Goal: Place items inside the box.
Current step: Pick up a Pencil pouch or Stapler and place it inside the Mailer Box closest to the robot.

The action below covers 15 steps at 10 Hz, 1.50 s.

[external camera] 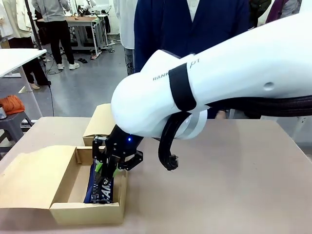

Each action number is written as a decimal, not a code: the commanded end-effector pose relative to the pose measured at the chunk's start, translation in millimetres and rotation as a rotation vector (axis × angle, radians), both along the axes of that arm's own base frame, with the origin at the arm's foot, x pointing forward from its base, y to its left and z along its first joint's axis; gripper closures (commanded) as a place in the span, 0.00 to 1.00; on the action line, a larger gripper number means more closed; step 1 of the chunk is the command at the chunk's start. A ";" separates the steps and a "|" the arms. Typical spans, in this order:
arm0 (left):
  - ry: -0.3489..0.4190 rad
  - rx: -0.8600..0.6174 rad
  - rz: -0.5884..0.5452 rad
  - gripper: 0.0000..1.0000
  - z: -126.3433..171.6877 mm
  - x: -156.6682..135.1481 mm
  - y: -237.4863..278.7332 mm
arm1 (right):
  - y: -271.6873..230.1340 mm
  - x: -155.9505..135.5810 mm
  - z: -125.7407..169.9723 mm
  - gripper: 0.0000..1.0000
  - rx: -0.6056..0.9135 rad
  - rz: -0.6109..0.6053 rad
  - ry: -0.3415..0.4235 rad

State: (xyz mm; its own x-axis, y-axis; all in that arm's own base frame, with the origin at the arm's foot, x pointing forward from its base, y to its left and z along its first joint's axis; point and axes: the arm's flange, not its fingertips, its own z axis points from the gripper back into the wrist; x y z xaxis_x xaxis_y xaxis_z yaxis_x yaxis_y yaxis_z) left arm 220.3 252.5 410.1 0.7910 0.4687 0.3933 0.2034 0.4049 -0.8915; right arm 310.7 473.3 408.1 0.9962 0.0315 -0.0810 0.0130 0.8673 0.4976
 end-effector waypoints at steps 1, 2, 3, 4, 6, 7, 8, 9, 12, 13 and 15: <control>-0.029 -0.006 0.002 0.00 1.1 -0.4 -0.3 | 11.1 3.4 8.8 0.58 -0.003 -0.022 -0.005; -0.029 -0.006 0.002 0.00 1.1 -0.4 -0.3 | 10.3 3.5 7.8 0.58 -0.003 -0.015 -0.015; -0.029 -0.006 0.002 0.00 1.1 -0.4 -0.3 | 10.7 5.6 7.8 0.58 -0.003 -0.018 -0.018; -0.029 -0.006 0.002 0.00 1.1 -0.4 -0.3 | 10.8 7.2 7.5 0.39 -0.002 -0.027 -0.018; -0.029 -0.006 0.002 0.00 1.1 -0.4 -0.3 | 7.3 5.9 6.1 0.00 -0.004 -0.022 -0.016; -0.029 -0.006 0.002 0.00 1.1 -0.4 -0.3 | 5.3 5.6 7.0 0.00 0.005 -0.028 -0.022; -0.029 -0.006 0.002 0.00 1.1 -0.4 -0.3 | 3.1 5.6 8.4 0.00 0.017 -0.027 -0.025; -0.029 -0.006 0.002 0.00 1.1 -0.4 -0.3 | 0.7 4.9 8.9 0.00 0.022 -0.026 -0.025; -0.029 -0.006 0.002 0.00 1.1 -0.4 -0.3 | -8.1 1.2 12.0 0.00 0.043 -0.016 -0.024; -0.029 -0.006 0.002 0.00 1.1 -0.4 -0.3 | -21.1 -1.5 18.0 0.00 0.071 0.014 -0.015; -0.029 -0.006 0.002 0.00 1.1 -0.4 -0.3 | -96.2 -10.2 38.6 0.00 0.212 0.142 0.014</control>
State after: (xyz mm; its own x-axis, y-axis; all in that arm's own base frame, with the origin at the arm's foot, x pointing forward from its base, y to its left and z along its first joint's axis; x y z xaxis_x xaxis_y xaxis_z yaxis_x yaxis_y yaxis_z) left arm 220.3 252.6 410.2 0.7909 0.4686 0.3935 0.2036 0.4050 -0.8914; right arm 311.4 442.0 440.8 0.9942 0.0901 -0.0582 -0.0356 0.7889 0.6135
